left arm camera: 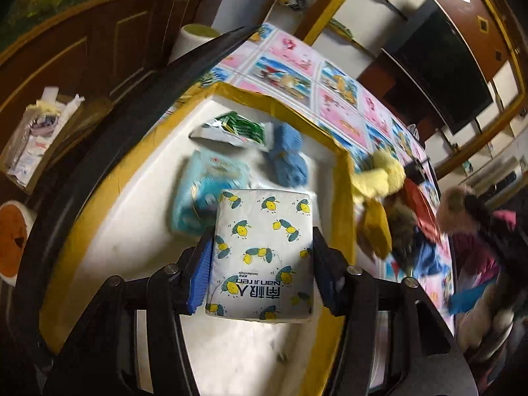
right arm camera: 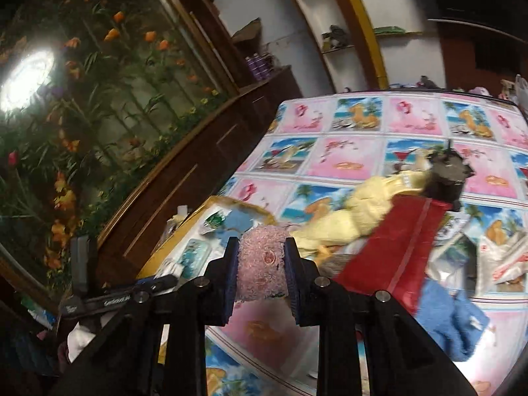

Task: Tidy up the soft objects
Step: 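Place the tissue pack in the box with left gripper while right gripper drops the pink plush bear there, then grasp the red foil packet with the left gripper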

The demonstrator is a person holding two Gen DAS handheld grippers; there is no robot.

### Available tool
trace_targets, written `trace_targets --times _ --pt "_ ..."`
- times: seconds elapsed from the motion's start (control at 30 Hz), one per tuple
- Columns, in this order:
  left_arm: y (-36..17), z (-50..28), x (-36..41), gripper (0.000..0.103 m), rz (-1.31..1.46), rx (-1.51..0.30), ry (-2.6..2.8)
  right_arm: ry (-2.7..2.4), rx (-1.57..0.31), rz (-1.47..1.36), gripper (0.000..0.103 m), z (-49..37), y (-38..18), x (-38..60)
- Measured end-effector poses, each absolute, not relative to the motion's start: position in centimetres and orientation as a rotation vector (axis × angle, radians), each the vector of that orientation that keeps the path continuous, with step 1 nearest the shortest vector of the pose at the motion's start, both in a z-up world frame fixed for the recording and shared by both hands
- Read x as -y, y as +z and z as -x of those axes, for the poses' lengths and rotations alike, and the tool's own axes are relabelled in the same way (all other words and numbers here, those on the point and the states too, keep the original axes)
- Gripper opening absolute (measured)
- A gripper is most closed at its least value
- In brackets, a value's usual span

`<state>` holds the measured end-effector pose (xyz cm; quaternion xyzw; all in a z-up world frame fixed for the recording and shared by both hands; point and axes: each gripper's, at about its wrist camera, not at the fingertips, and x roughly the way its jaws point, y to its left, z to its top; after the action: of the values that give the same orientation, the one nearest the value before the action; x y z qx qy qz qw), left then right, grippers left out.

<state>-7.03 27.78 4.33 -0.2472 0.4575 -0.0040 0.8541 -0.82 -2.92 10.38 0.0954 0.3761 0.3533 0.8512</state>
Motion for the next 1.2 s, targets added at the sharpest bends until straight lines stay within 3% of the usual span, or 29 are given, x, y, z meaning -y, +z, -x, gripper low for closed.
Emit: trace_targets --times 0.3,0.57,0.63,0.77,0.83,0.93,1.2 --pt "3.3 8.1 -30.5 0.057 0.697 -0.925 -0.024 0.766 -0.855 -0.002 0.032 -1.0 7.8 -9.7" --pt "5.0 11.1 -30.7 0.057 0.659 -0.858 -0.035 0.705 -0.893 -0.036 0.036 -3.8 6.4 -10.1" --pt "5.4 11.5 -30.4 0.057 0.676 -0.833 -0.043 0.713 -0.880 -0.056 0.036 -3.3 7.0 -8.7" --pt "7.0 12.0 -27.8 0.068 0.652 -0.777 -0.124 0.675 -0.823 -0.073 0.036 -2.1 8.7 -3.4" --pt "7.5 11.9 -26.1 0.069 0.632 -0.770 -0.170 0.607 -0.793 -0.071 0.039 -1.6 9.1 0.5" --pt "7.8 10.7 -22.8 0.069 0.588 -0.802 -0.238 0.459 -0.751 -0.093 0.053 -1.2 9.0 7.2" --pt "8.7 7.4 -14.2 0.069 0.403 -0.909 -0.323 0.272 -0.760 -0.325 0.055 -1.6 6.2 19.3"
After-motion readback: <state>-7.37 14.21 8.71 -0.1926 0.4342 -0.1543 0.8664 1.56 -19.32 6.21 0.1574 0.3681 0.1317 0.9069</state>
